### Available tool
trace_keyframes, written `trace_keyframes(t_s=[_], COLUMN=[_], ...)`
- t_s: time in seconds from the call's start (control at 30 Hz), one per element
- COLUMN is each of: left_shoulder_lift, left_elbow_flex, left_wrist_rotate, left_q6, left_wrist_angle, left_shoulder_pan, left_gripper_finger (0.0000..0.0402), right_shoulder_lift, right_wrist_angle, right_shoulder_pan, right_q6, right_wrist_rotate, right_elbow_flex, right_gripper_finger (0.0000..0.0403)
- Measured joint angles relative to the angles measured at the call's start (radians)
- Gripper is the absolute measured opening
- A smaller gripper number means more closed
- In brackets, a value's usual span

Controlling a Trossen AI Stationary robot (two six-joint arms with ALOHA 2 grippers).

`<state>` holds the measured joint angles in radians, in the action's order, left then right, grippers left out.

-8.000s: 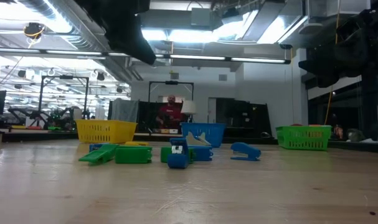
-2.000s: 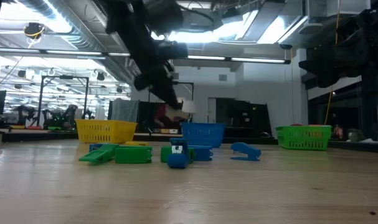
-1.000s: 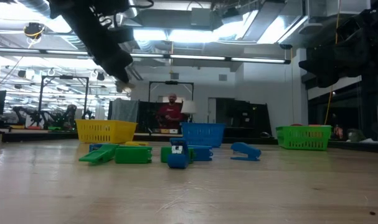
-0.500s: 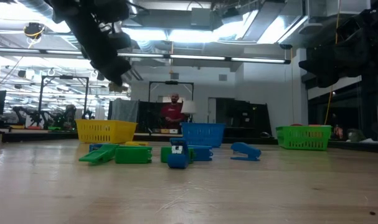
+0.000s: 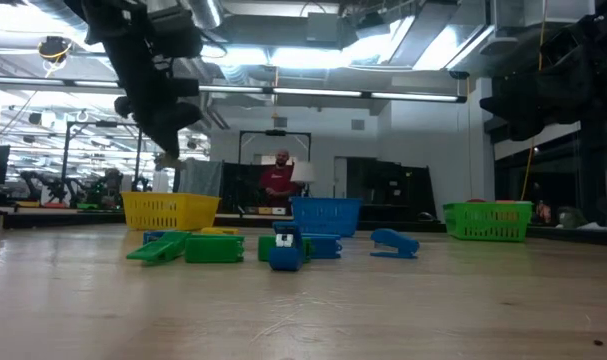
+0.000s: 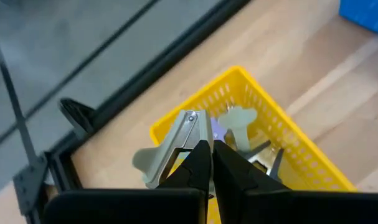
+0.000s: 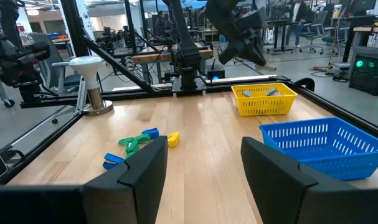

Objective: Pick and place Stapler, Stapler remover, tape
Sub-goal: Put the gray staple remover into the yellow basket

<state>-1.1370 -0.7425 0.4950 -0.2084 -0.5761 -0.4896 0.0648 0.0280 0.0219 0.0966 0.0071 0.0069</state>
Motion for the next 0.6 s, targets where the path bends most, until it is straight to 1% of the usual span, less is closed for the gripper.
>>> trace_keyframes(t_s=[0.1, 0.3, 0.5, 0.6], left_shoulder_lift=[-0.001, -0.038, -0.112, -0.123], left_elbow_flex=[0.000, 0.000, 0.000, 0.000], left_wrist_rotate=[-0.037, -0.152, -0.159, -0.156], left_q6=[-0.018, -0.045, -0.058, -0.059], left_wrist_angle=[-0.021, -0.026, -0.028, -0.026], left_shoulder_pan=[-0.026, -0.059, -0.063, -0.060], left_gripper_finger=[0.0004, 0.0004, 0.0004, 0.0007], right_shoulder_lift=[0.000, 0.000, 0.000, 0.000], right_wrist_angle=[0.000, 0.000, 0.000, 0.000], right_shoulder_pan=[0.000, 0.000, 0.000, 0.000], right_q6=[0.000, 0.000, 0.000, 0.000], right_wrist_rotate=[0.000, 0.000, 0.000, 0.000], right_elbow_flex=[0.000, 0.000, 0.000, 0.000], right_gripper_finger=[0.0210, 0.0210, 0.0210, 0.0211])
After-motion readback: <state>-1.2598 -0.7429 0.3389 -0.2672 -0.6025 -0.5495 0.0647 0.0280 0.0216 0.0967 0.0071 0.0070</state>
